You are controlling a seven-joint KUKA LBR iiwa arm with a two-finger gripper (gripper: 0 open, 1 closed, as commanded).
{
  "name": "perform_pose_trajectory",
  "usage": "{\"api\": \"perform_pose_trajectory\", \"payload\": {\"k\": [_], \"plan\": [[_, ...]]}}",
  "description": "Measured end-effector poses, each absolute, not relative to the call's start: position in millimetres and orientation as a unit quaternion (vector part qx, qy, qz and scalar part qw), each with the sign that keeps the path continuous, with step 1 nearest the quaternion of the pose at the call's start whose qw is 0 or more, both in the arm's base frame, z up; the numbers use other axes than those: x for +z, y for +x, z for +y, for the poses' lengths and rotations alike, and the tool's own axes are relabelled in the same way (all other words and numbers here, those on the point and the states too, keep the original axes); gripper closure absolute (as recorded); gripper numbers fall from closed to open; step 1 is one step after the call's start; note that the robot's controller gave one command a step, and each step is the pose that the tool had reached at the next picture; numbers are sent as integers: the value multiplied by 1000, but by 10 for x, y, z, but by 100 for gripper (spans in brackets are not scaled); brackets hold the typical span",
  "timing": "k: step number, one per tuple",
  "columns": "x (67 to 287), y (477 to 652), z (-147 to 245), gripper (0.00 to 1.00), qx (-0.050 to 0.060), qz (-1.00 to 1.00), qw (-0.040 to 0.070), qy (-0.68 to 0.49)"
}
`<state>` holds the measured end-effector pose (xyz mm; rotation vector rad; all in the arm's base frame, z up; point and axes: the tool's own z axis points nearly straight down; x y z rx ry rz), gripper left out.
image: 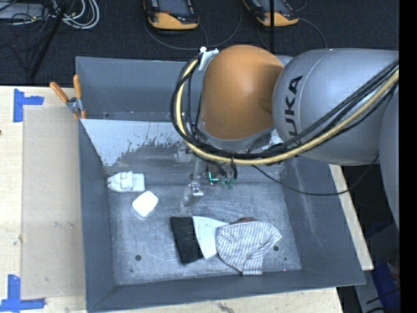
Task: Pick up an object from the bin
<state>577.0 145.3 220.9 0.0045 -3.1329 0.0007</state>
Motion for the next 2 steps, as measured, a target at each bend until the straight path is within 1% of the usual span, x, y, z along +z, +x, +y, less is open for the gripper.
{"api": "perform_pose_trajectory", "payload": {"k": [1, 2], "plan": [[2255, 5788, 1438, 100, 0, -1000, 1, -1], [2255, 5788, 1438, 100, 0, -1000, 1, -1]]}}
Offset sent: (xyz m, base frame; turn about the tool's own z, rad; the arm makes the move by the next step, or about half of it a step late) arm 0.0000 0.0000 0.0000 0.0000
